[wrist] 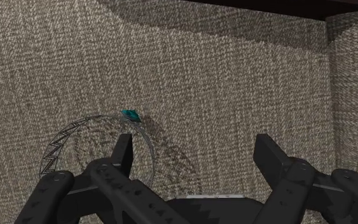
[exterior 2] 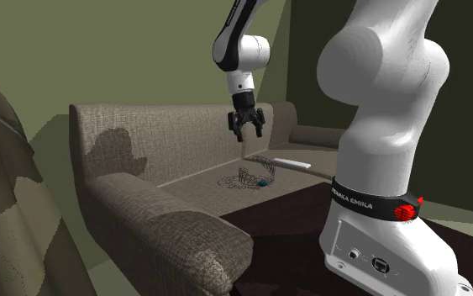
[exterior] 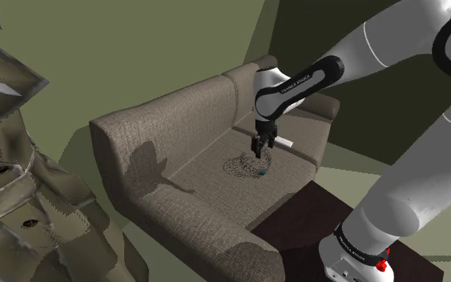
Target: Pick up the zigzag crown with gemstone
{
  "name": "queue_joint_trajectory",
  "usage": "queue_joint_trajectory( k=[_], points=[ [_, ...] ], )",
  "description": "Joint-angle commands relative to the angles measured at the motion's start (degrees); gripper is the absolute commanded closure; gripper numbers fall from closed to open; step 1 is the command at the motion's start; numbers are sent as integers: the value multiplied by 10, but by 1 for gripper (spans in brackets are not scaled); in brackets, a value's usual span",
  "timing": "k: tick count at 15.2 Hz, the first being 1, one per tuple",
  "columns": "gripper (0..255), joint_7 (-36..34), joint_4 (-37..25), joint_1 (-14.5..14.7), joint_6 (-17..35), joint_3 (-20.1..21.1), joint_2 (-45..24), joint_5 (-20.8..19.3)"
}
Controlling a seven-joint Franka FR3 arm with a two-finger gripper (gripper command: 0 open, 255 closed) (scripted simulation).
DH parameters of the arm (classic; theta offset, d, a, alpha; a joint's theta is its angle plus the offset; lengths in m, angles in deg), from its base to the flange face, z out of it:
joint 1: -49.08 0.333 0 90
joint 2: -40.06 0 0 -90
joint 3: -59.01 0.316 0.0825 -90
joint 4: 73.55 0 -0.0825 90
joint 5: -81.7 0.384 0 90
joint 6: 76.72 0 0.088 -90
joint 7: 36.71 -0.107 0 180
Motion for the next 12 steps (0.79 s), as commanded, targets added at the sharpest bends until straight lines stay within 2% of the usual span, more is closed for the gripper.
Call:
queue_joint_trajectory(
  k=[1,6,12],
  points=[
    [0,-5,-19,-3,33,-2,-50,-11],
    [0,-18,-78,-8,91,-11,-167,-36],
    [0,-29,-172,-9,136,-25,-304,-58]
  ],
)
